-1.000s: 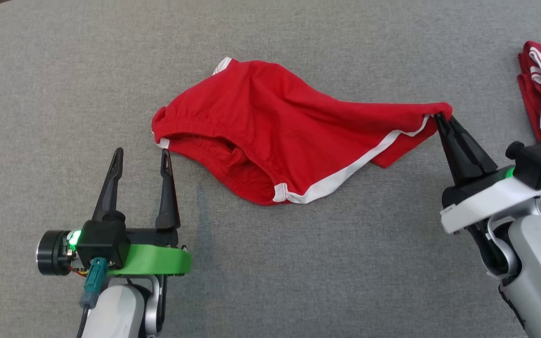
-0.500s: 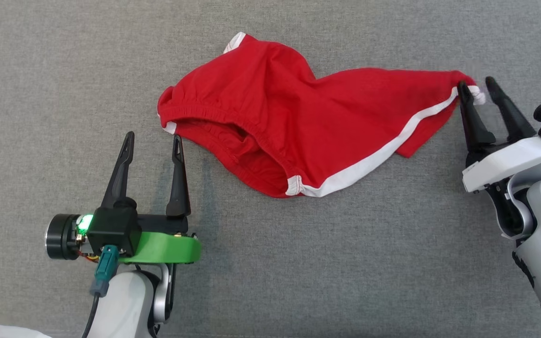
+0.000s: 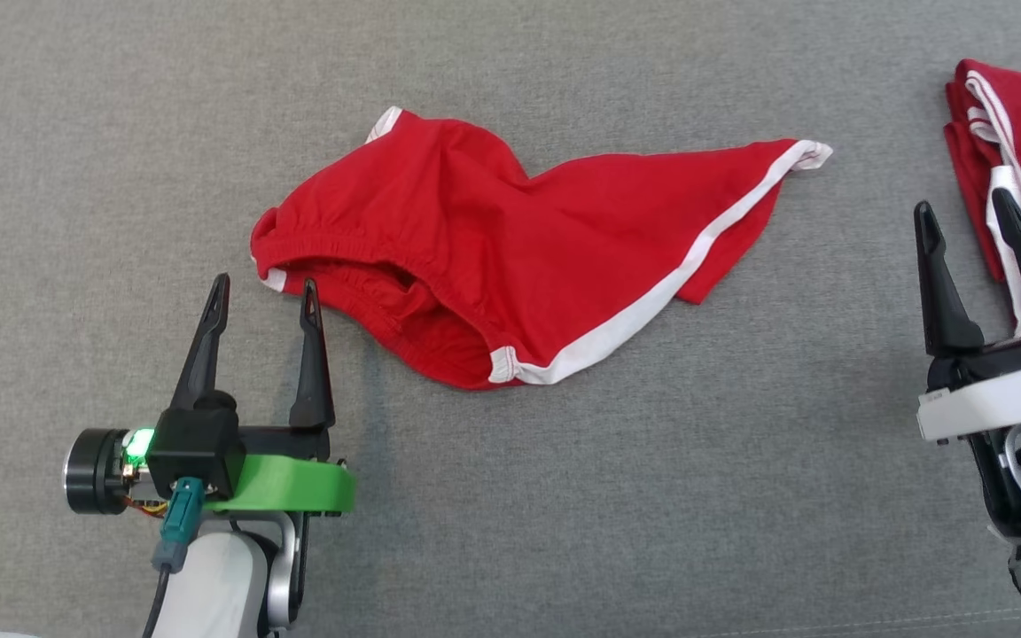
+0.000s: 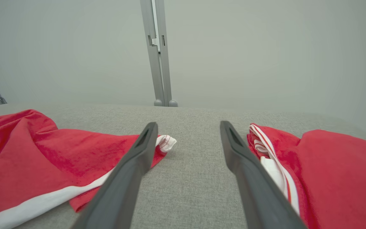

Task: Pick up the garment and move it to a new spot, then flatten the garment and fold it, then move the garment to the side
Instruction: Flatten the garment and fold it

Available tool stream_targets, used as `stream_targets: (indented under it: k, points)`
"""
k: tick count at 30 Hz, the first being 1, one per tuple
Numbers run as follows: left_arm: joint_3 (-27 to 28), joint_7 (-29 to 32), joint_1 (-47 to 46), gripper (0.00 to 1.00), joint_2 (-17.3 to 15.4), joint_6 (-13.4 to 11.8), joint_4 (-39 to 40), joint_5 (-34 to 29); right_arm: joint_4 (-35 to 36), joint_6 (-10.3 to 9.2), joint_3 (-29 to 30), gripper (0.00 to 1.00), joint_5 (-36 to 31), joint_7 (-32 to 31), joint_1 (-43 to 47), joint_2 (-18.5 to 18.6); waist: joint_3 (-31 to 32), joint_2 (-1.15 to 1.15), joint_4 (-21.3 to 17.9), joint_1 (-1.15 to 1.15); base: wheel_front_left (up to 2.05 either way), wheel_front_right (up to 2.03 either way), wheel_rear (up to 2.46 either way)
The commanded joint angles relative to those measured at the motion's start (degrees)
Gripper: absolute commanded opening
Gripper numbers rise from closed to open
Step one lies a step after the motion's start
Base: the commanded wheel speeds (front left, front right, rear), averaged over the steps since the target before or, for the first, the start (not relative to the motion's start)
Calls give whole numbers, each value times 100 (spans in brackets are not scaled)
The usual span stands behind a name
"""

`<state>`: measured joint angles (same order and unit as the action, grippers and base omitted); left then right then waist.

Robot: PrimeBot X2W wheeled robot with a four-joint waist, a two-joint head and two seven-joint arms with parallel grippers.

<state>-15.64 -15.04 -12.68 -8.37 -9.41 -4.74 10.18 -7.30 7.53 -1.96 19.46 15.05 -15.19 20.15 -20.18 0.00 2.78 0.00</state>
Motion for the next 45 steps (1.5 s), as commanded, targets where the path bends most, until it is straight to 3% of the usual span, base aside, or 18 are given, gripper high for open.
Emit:
stream_targets:
  k: [1, 13, 26, 30, 34, 38, 45]
  points:
    - [19, -16, 112, 100, -68, -3, -34, 16, 123, -9, 48, 100, -78, 11, 205, -47, 256, 0, -254, 0, 0, 0, 0]
    - [67, 68, 573, 100, -211, -85, -124, 135, 893, -9, -73, 100, -192, -160, 1146, -394, 735, 0, -531, 0, 0, 0, 0]
    - [-37, 177, 682, 100, -240, -121, 126, 147, 1129, -10, -107, 100, -142, -302, 1286, -448, 821, 0, -477, 0, 0, 0, 0]
    - [-198, 257, 558, 100, -211, -42, 341, 91, 1130, -10, -106, 100, -97, -290, 1248, -459, 755, 0, -457, 0, 0, 0, 0]
    - [-620, 565, 510, 100, -68, 205, 429, 116, 1128, -10, -118, 100, -52, -260, 1200, -519, 608, 0, -446, 0, 0, 0, 0]
    - [-1001, 944, 589, 100, 107, 430, 278, 263, 1077, -10, -169, 100, -6, -224, 1148, -579, 446, 0, -467, 0, 0, 0, 0]
    - [-1253, 1212, 212, 100, 204, 608, -242, 291, 971, -10, -248, 100, 59, -167, 997, -576, 168, 0, -562, 0, 0, 0, 0]
